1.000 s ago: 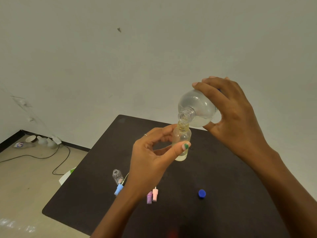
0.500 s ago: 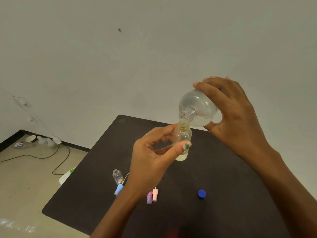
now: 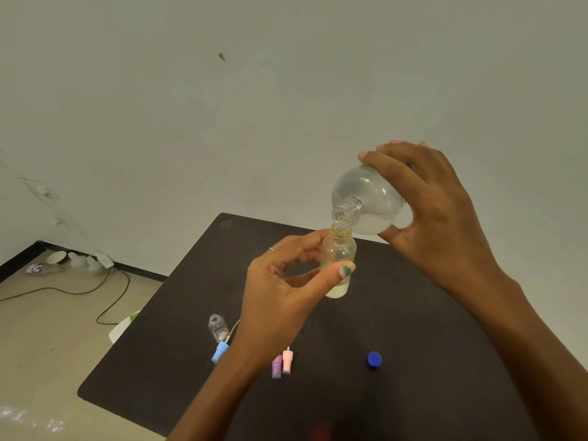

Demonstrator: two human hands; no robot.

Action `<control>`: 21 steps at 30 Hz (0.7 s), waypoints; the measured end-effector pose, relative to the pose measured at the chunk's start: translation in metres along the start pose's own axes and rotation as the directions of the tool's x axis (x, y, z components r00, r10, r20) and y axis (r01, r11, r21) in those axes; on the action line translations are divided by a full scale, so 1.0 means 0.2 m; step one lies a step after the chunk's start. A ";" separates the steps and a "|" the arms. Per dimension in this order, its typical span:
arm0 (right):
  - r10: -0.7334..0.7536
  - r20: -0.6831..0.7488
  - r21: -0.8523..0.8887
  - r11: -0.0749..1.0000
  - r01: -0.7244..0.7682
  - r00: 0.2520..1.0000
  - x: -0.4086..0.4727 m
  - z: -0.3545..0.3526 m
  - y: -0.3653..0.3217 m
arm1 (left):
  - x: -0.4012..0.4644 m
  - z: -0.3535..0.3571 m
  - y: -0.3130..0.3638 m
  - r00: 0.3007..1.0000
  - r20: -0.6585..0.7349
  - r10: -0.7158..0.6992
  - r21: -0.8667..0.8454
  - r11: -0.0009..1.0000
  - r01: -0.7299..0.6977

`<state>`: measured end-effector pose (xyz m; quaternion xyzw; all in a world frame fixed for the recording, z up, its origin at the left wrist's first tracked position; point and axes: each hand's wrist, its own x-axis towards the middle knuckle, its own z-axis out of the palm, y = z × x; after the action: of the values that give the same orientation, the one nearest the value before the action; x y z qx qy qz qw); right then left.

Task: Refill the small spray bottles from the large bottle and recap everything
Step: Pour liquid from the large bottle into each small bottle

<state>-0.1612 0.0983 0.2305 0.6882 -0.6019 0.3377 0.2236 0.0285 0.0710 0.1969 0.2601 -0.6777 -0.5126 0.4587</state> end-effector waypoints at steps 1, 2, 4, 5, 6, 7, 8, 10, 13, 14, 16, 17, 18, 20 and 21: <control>-0.002 0.000 0.000 1.000 0.002 1.000 0.00 0.00 0.00 | 0.00 0.00 0.00 1.000 0.000 0.000 0.000 1.000 0.000; -0.004 0.000 0.001 1.000 0.004 1.000 0.00 0.00 0.00 | 0.00 0.00 0.00 1.000 0.000 0.000 0.002 1.000 0.000; -0.005 0.002 0.002 1.000 0.005 1.000 0.00 0.00 0.00 | 0.00 0.00 0.00 1.000 -0.001 0.001 0.004 1.000 -0.001; -0.004 0.003 0.001 1.000 0.004 1.000 0.00 0.00 0.00 | 0.00 0.00 0.00 1.000 -0.001 0.001 0.003 1.000 -0.001; -0.002 0.004 0.001 1.000 0.002 1.000 0.00 0.00 0.00 | 0.00 0.00 0.00 1.000 -0.001 0.001 0.003 1.000 -0.001; -0.001 0.005 0.000 1.000 0.001 1.000 0.00 0.00 0.00 | 0.00 0.00 0.00 1.000 0.000 0.001 0.001 1.000 -0.001; 0.000 0.005 0.001 1.000 0.000 1.000 0.00 0.00 0.00 | 0.00 0.00 0.00 1.000 0.000 0.000 -0.001 1.000 0.000; 0.000 0.004 0.002 1.000 0.000 1.000 0.00 0.00 0.00 | 0.00 0.00 0.00 1.000 0.000 -0.001 -0.001 1.000 0.001; 0.000 0.002 0.007 1.000 0.000 1.000 0.00 0.00 0.00 | 0.00 0.00 0.00 1.000 0.001 0.001 -0.002 1.000 -0.001; -0.003 0.001 0.009 1.000 0.003 1.000 0.00 0.00 0.00 | 0.00 0.00 0.00 1.000 0.002 0.003 -0.005 1.000 -0.003; -0.007 -0.001 0.010 1.000 0.007 1.000 0.00 0.00 0.00 | 0.00 0.00 0.00 1.000 0.003 0.007 -0.006 1.000 -0.007; -0.007 0.001 0.009 1.000 0.007 1.000 0.00 0.00 0.00 | 0.00 0.00 0.00 1.000 0.003 0.009 -0.005 1.000 -0.009; -0.007 0.003 0.008 1.000 0.007 1.000 0.00 0.00 0.00 | 0.00 0.00 0.00 1.000 0.004 0.011 -0.003 1.000 -0.011; -0.007 0.003 0.007 1.000 0.007 1.000 0.00 0.00 0.00 | 0.00 0.00 0.00 1.000 0.006 0.010 -0.008 1.000 -0.010; -0.007 0.002 0.007 1.000 0.007 1.000 0.00 0.00 0.00 | 0.00 0.00 0.00 1.000 0.007 0.009 -0.010 1.000 -0.009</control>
<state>-0.1607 0.0989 0.2297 0.6916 -0.5985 0.3383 0.2215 0.0291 0.0718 0.1974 0.2531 -0.6780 -0.5146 0.4599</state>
